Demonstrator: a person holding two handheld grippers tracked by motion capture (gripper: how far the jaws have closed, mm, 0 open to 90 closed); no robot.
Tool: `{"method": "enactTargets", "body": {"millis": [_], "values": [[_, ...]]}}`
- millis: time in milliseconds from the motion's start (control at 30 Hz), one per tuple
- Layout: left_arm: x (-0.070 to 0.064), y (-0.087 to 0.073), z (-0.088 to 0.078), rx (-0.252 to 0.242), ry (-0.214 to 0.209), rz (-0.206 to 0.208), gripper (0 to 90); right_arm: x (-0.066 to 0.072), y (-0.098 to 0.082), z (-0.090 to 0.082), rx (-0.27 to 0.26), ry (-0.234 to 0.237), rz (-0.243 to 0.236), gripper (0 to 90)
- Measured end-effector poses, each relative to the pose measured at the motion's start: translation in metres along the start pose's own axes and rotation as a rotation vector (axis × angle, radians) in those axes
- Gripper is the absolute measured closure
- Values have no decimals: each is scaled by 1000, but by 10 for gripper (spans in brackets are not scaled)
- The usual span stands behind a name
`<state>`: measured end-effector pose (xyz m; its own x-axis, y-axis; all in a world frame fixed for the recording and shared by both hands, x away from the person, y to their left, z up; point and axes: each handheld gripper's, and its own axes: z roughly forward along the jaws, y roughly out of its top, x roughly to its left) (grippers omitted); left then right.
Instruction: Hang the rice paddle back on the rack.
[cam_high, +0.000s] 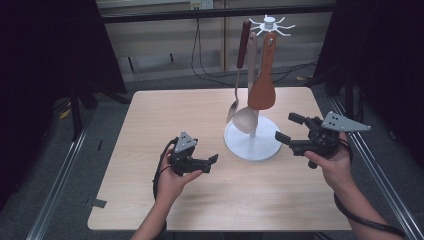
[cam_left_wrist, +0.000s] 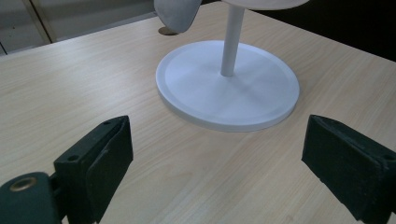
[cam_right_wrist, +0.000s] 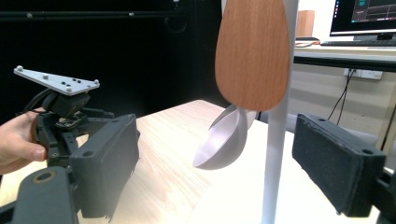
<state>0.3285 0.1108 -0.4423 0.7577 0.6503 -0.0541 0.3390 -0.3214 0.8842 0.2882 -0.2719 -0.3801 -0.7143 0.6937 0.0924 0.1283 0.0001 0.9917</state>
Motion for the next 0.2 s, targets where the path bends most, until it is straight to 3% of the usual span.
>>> {"method": "enactTargets", "body": {"millis": [100,200], "values": [[0,-1,0,0,-1,-4,87,2,-8,-1,-15,-10,8,143],[0,0,0,1,4,-3,87,1,-12,1,16,-28,6,143]]}}
